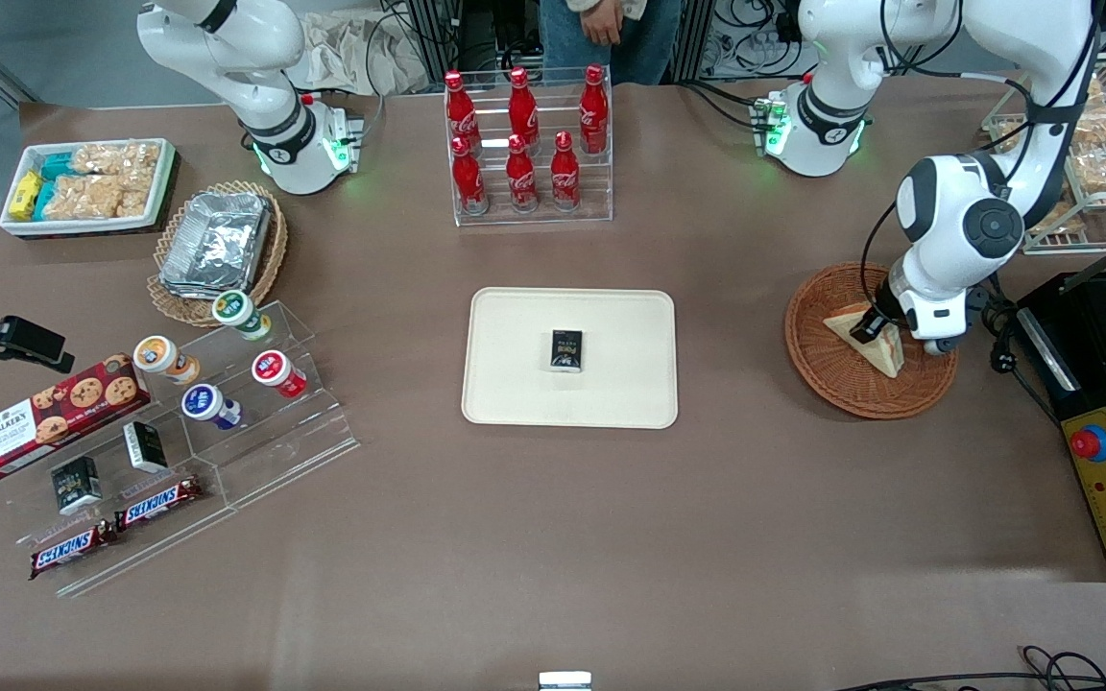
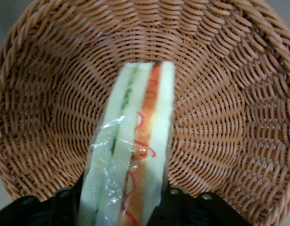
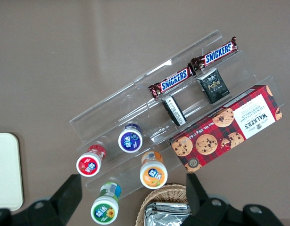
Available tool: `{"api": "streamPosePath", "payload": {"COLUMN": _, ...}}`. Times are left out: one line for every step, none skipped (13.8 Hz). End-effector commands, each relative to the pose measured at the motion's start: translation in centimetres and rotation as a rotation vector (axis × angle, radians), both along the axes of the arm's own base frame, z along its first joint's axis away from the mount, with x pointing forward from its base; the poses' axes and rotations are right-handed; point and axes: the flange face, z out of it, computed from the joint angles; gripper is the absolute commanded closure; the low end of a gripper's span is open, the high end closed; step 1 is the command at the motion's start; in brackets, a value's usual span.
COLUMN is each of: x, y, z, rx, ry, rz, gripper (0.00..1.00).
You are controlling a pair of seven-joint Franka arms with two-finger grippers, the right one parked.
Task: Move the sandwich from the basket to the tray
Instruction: 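Close the left gripper on the sandwich and lift it, then carry the sandwich with the left gripper over the white tray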
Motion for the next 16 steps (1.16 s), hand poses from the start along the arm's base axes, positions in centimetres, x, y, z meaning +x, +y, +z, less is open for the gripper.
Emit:
{"api": "streamPosePath", "payload": {"x": 0.5, "y": -0.2, "z": 1.0, "rx": 0.005, "ry": -0.029, "rz": -0.014, "gripper": 1.0}}
{"api": "streamPosePath", "payload": {"x": 0.7, "y": -0.2, "z": 2.2, "rx": 0.003, "ry": -0.041, "rz": -0.009, "gripper": 1.0}}
{"api": "streamPosePath", "payload": {"x": 1.1, "y": -0.7, "z": 3.5, "rx": -0.002, "ry": -0.044, "rz": -0.006, "gripper": 1.0}}
{"api": "streamPosePath", "payload": {"x": 1.7, "y": -1.2, "z": 5.2, "rx": -0.007, "ry": -0.041, "rz": -0.002, "gripper": 1.0}}
{"api": "streamPosePath", "payload": {"x": 2.4, "y": -2.6, "z": 8.0, "rx": -0.021, "ry": -0.045, "rz": -0.021, "gripper": 1.0}}
{"api": "streamPosePath", "payload": {"x": 3.0, "y": -3.6, "z": 10.9, "rx": -0.017, "ry": -0.019, "rz": -0.068, "gripper": 1.0}}
{"api": "streamPosePath", "payload": {"x": 4.0, "y": -4.6, "z": 13.8, "rx": -0.024, "ry": 0.048, "rz": -0.156, "gripper": 1.0}}
{"api": "streamPosePath", "payload": {"x": 4.9, "y": -6.0, "z": 16.8, "rx": -0.036, "ry": 0.12, "rz": -0.242, "gripper": 1.0}}
{"api": "streamPosePath", "payload": {"x": 6.0, "y": -7.0, "z": 18.6, "rx": -0.047, "ry": 0.175, "rz": -0.274, "gripper": 1.0}}
{"api": "streamPosePath", "payload": {"x": 6.6, "y": -9.2, "z": 20.5, "rx": -0.058, "ry": 0.185, "rz": -0.321, "gripper": 1.0}}
{"api": "streamPosePath", "payload": {"x": 6.8, "y": -10.7, "z": 21.9, "rx": -0.059, "ry": 0.173, "rz": -0.356, "gripper": 1.0}}
{"api": "streamPosePath", "payload": {"x": 6.3, "y": -12.9, "z": 22.6, "rx": -0.066, "ry": 0.16, "rz": -0.429, "gripper": 1.0}}
{"api": "streamPosePath", "payload": {"x": 5.9, "y": -14.9, "z": 23.3, "rx": -0.086, "ry": 0.148, "rz": -0.505, "gripper": 1.0}}
{"api": "streamPosePath", "payload": {"x": 5.5, "y": -17.0, "z": 23.5, "rx": -0.099, "ry": 0.139, "rz": -0.548, "gripper": 1.0}}
{"api": "streamPosePath", "payload": {"x": 5.1, "y": -19.1, "z": 23.3, "rx": -0.115, "ry": 0.124, "rz": -0.581, "gripper": 1.0}}
{"api": "streamPosePath", "payload": {"x": 4.6, "y": -21.6, "z": 23.1, "rx": -0.119, "ry": 0.091, "rz": -0.619, "gripper": 1.0}}
